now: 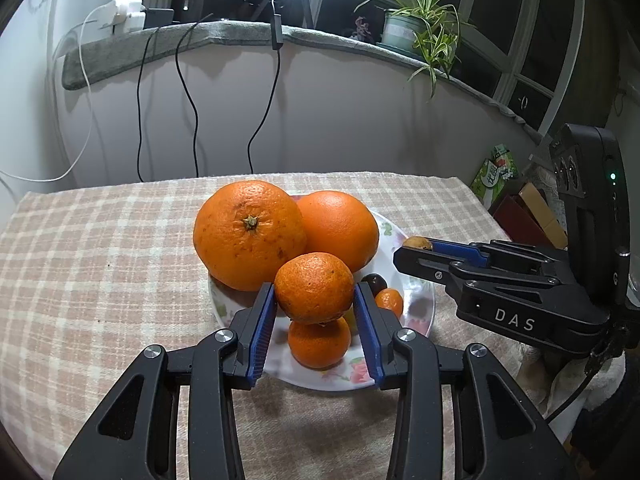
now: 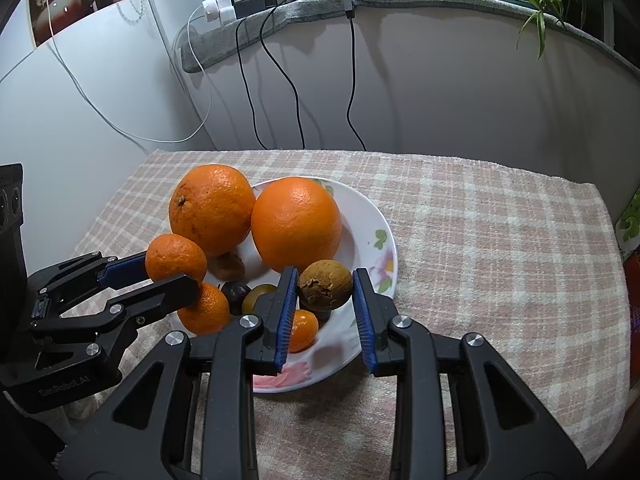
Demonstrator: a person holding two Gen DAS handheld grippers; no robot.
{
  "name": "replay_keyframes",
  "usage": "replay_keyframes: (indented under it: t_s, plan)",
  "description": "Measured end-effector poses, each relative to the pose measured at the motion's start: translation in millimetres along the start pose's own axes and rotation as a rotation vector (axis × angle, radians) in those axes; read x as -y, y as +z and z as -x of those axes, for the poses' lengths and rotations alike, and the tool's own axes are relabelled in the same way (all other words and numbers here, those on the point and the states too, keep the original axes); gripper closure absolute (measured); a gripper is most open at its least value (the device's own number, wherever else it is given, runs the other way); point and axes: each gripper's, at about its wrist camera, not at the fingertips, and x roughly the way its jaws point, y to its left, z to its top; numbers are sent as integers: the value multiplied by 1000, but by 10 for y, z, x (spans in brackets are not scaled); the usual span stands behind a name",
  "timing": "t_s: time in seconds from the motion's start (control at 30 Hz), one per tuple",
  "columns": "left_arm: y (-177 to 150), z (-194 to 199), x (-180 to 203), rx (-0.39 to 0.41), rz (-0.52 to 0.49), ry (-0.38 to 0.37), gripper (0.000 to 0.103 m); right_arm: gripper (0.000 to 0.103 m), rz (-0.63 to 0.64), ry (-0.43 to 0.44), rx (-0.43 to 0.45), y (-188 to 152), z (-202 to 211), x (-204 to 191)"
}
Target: Organize fruits
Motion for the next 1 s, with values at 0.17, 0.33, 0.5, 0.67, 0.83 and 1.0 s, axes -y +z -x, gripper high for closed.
replay_keyframes:
  t_s: [0.17,0.33,0.5,0.67,0.83,1.0]
  plan:
    - [1,7,-8,-1,1,-2,65,45,8,-6,17,1,33,-10]
    - [-3,14,-9,-1,3,1,64,45,8,-17,20,5,46,-8]
    - [6,75,-16,21,1,13,41,32,3,-42,37,3,99,3]
    - [20,154,-20,44,-10,30,32,17,-14,-72,66,5,195,31]
    - [18,203,-37,52,-4,38,32,15,-26,-90,79,4,266,34]
    - [-10,263,-40,54,0,49,32,13,-21,-107,88,-18,325,-32]
